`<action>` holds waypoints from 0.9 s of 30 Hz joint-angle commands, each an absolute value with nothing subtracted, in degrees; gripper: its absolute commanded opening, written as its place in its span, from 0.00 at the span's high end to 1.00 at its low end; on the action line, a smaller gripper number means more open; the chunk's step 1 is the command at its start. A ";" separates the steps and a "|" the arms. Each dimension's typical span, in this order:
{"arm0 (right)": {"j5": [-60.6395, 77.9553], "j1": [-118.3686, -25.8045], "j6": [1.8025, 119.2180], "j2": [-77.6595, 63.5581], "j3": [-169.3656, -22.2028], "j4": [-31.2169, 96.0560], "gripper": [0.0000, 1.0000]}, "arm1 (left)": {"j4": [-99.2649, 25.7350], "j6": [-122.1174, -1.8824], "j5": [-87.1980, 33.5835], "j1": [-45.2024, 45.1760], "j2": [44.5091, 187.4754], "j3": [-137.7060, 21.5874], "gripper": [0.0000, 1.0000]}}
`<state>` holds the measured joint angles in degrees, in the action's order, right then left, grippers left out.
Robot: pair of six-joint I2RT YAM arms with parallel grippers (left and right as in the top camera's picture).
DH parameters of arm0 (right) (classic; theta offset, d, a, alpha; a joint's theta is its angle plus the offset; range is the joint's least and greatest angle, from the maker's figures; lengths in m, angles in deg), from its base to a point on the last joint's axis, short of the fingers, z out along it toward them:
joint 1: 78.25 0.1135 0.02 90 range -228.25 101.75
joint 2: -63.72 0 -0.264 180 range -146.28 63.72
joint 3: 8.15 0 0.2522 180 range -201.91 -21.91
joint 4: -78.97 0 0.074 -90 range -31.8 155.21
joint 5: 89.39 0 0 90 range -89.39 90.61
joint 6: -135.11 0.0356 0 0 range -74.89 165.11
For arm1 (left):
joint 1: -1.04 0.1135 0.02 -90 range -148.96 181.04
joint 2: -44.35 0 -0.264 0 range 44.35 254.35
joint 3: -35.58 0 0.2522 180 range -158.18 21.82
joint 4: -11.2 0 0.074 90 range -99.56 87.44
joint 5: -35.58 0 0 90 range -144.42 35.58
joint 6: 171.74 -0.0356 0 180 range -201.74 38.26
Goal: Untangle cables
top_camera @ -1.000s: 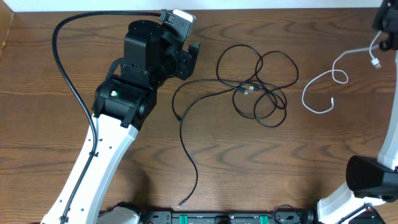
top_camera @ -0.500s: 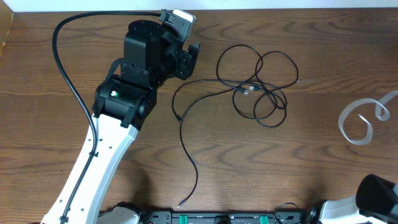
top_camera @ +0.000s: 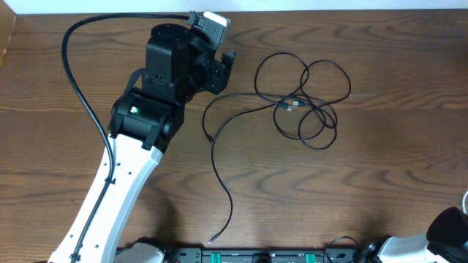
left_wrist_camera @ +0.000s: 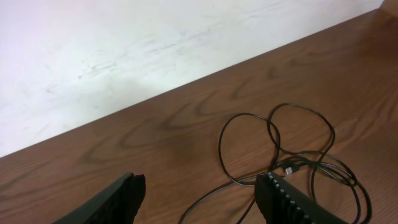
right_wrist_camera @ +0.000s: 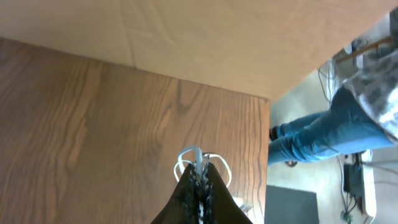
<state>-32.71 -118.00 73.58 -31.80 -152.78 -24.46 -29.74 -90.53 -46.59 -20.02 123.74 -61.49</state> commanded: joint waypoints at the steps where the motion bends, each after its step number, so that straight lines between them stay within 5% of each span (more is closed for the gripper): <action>1: -29.62 -120.55 75.05 -33.05 -152.91 -24.29 0.99 | -29.93 -90.01 -45.82 -19.87 123.76 -61.75 0.39; 27: -28.20 -124.95 76.79 -37.07 -144.67 -20.49 0.99 | -30.22 -90.25 -42.41 -19.87 123.76 -61.75 0.38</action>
